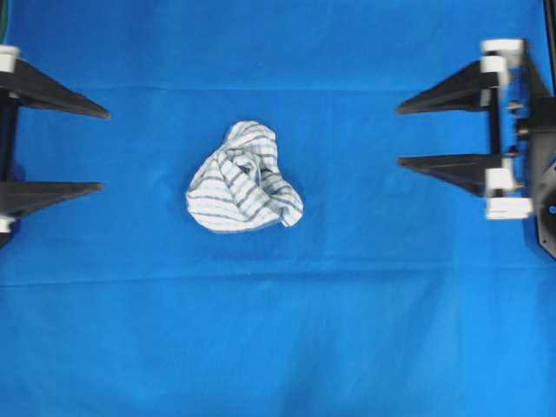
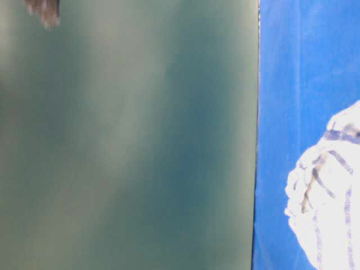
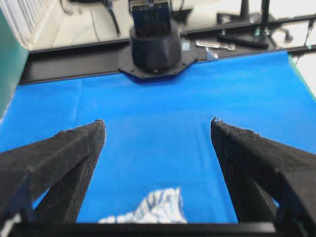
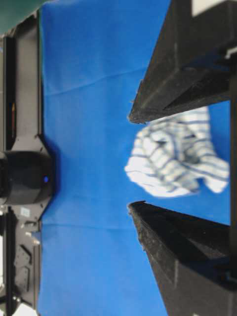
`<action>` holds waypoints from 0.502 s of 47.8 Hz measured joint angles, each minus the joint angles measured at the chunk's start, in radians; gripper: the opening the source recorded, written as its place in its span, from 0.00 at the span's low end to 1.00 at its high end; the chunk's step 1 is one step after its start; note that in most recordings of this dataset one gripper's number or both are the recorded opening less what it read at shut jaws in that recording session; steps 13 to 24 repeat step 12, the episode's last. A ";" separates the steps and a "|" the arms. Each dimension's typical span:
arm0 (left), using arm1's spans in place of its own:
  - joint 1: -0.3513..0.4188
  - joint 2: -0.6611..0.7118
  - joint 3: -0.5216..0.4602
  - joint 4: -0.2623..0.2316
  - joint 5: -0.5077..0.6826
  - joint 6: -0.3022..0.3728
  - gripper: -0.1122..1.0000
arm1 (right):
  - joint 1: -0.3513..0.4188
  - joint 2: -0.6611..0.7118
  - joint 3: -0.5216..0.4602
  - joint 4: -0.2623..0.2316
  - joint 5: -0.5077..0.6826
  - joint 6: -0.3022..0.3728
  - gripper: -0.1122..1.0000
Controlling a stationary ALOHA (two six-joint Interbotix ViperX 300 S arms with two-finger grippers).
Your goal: Hand over the towel.
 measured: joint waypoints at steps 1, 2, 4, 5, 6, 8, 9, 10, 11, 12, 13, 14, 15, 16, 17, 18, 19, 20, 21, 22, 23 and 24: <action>0.002 -0.014 0.012 0.000 0.006 0.000 0.93 | 0.000 -0.020 0.012 0.000 0.005 0.000 0.72; 0.003 -0.026 0.023 0.002 0.009 0.000 0.93 | 0.000 -0.037 0.025 0.000 0.009 0.000 0.72; 0.008 -0.055 0.051 0.000 0.018 -0.002 0.93 | 0.000 -0.074 0.052 0.000 0.011 0.000 0.72; 0.009 -0.072 0.064 0.000 0.023 -0.002 0.93 | 0.000 -0.094 0.069 0.000 0.012 0.000 0.72; 0.011 -0.086 0.077 0.002 0.025 -0.002 0.93 | 0.000 -0.112 0.086 0.000 0.011 0.000 0.72; 0.012 -0.114 0.103 0.000 0.026 -0.003 0.93 | 0.000 -0.156 0.123 0.000 0.011 0.000 0.72; 0.014 -0.124 0.115 0.000 0.028 -0.003 0.93 | 0.000 -0.178 0.141 0.000 0.011 0.002 0.72; 0.014 -0.143 0.133 0.002 0.026 -0.003 0.93 | 0.000 -0.202 0.166 0.002 0.011 0.002 0.72; 0.015 -0.156 0.147 0.002 0.028 -0.005 0.93 | 0.000 -0.221 0.184 0.000 0.011 0.002 0.72; 0.015 -0.170 0.161 0.000 0.028 -0.006 0.93 | 0.000 -0.239 0.202 0.000 0.011 0.002 0.72; 0.015 -0.170 0.161 0.000 0.028 -0.006 0.93 | 0.000 -0.239 0.202 0.000 0.011 0.002 0.72; 0.015 -0.170 0.161 0.000 0.028 -0.006 0.93 | 0.000 -0.239 0.202 0.000 0.011 0.002 0.72; 0.015 -0.170 0.161 0.000 0.028 -0.006 0.93 | 0.000 -0.239 0.202 0.000 0.011 0.002 0.72; 0.015 -0.170 0.161 0.000 0.028 -0.006 0.93 | 0.000 -0.239 0.202 0.000 0.011 0.002 0.72; 0.015 -0.170 0.161 0.000 0.028 -0.006 0.93 | 0.000 -0.239 0.202 0.000 0.011 0.002 0.72; 0.015 -0.170 0.161 0.000 0.028 -0.006 0.93 | 0.000 -0.239 0.202 0.000 0.011 0.002 0.72; 0.015 -0.170 0.161 0.000 0.028 -0.006 0.93 | 0.000 -0.239 0.202 0.000 0.011 0.002 0.72; 0.015 -0.170 0.161 0.000 0.028 -0.006 0.93 | 0.000 -0.239 0.202 0.000 0.011 0.002 0.72; 0.015 -0.170 0.161 0.000 0.028 -0.006 0.93 | 0.000 -0.239 0.202 0.000 0.011 0.002 0.72; 0.015 -0.170 0.161 0.000 0.028 -0.006 0.93 | 0.000 -0.239 0.202 0.000 0.011 0.002 0.72; 0.015 -0.170 0.161 0.000 0.028 -0.006 0.93 | 0.000 -0.239 0.202 0.000 0.011 0.002 0.72; 0.015 -0.170 0.161 0.000 0.028 -0.006 0.93 | 0.000 -0.239 0.202 0.000 0.011 0.002 0.72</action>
